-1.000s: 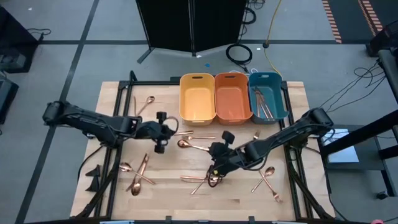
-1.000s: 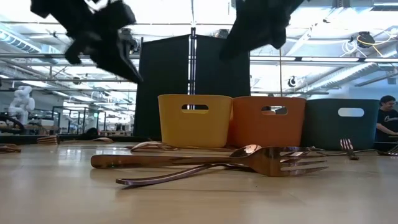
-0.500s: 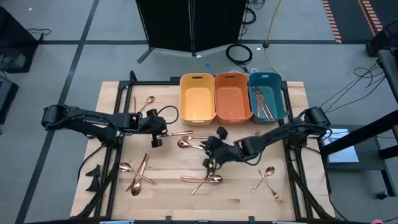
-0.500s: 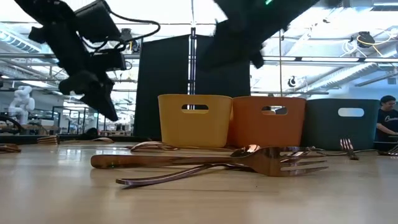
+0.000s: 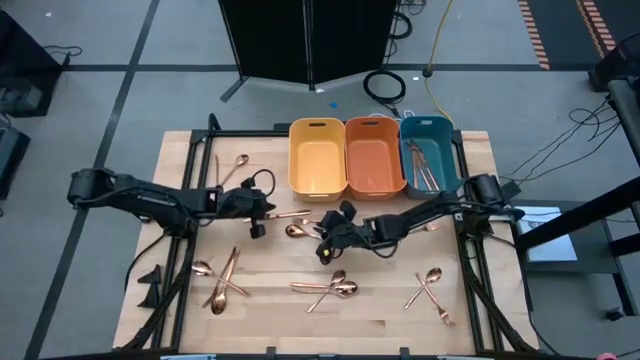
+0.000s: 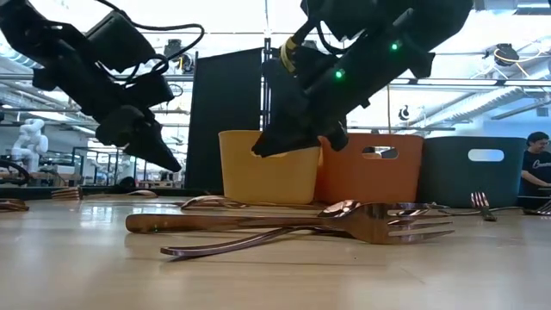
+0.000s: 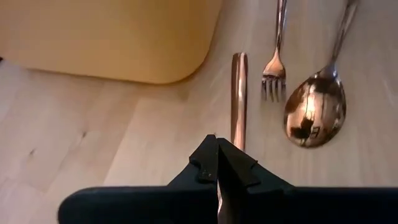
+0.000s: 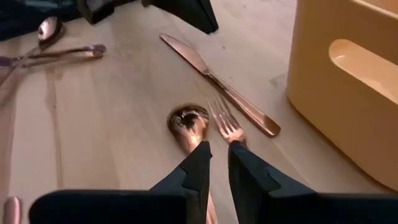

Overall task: Sort silverware
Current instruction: Put the copper knife into the blue bin

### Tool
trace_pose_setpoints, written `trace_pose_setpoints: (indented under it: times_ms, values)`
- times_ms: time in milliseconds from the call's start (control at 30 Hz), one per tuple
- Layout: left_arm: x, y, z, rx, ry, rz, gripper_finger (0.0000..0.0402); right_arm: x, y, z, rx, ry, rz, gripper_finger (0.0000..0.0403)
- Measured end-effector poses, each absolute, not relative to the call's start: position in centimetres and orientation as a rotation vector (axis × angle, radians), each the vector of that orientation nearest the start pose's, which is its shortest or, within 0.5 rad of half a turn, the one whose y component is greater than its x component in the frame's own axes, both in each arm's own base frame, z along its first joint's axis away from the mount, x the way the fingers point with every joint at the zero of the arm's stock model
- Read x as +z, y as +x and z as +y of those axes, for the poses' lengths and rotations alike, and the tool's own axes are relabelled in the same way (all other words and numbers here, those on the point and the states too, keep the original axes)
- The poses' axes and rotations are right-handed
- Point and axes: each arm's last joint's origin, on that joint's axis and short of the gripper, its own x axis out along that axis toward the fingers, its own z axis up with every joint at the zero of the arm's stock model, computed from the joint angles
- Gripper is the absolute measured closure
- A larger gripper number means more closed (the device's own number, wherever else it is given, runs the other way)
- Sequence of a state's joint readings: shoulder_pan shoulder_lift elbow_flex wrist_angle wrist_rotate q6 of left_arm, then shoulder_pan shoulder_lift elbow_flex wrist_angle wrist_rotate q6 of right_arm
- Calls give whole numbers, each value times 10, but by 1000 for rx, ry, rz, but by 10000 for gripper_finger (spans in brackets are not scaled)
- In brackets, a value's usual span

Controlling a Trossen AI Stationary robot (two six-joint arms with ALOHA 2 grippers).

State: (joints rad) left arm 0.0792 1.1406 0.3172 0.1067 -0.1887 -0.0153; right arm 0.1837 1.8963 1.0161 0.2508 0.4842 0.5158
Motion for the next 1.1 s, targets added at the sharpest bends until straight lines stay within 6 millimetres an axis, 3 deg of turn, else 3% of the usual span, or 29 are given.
trace_pose_setpoints:
  times_ms: [333,600,833,1100]
  values:
    - [114,212,28,285,41,723,402,150,380,49,-461,305,476,354]
    - [94,215,24,206,-18,809,402,149,380,52,-453,302,482,354]
    - [88,209,14,201,-23,923,402,149,380,52,-442,306,488,354]
    - [89,207,9,247,38,913,402,149,380,53,-431,310,494,354]
